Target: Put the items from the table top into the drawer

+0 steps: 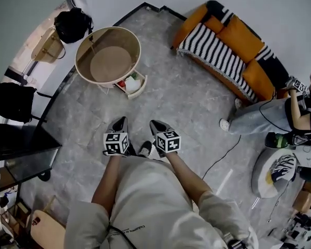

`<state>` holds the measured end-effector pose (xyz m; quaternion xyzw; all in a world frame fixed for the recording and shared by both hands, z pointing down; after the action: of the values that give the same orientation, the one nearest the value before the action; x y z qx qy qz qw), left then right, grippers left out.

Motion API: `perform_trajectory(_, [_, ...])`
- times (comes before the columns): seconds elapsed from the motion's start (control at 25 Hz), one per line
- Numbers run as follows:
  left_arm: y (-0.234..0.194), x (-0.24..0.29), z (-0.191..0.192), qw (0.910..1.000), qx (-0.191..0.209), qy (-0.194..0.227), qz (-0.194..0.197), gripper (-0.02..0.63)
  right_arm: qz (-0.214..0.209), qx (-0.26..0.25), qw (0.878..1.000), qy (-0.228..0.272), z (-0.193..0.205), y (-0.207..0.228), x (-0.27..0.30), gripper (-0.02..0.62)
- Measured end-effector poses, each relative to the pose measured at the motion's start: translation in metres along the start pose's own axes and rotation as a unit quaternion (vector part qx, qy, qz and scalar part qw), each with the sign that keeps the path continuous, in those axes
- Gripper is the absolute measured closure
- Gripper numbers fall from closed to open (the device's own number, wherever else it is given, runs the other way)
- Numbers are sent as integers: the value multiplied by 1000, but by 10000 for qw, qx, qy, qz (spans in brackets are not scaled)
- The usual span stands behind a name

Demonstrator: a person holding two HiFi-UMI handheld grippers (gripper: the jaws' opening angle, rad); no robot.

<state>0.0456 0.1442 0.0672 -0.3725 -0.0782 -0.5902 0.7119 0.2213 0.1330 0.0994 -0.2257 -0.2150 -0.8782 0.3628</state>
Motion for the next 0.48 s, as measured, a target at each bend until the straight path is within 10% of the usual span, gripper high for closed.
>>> perform_trajectory(0.48, [11, 5, 2, 9998, 126, -103, -62, 584, -108, -256, 9993, 261, -20, -7, -7, 554])
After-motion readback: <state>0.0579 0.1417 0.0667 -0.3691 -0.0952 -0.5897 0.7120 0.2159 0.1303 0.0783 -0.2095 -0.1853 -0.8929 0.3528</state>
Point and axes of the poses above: the fingertips, and each gripper's own axes: x forward along the fingers, y to its right, z out of its underside, the point moved 5 cm from there along -x, backward along the fingers, and after that the axes turned 14 degrees about -x, right-handed, at the moved point
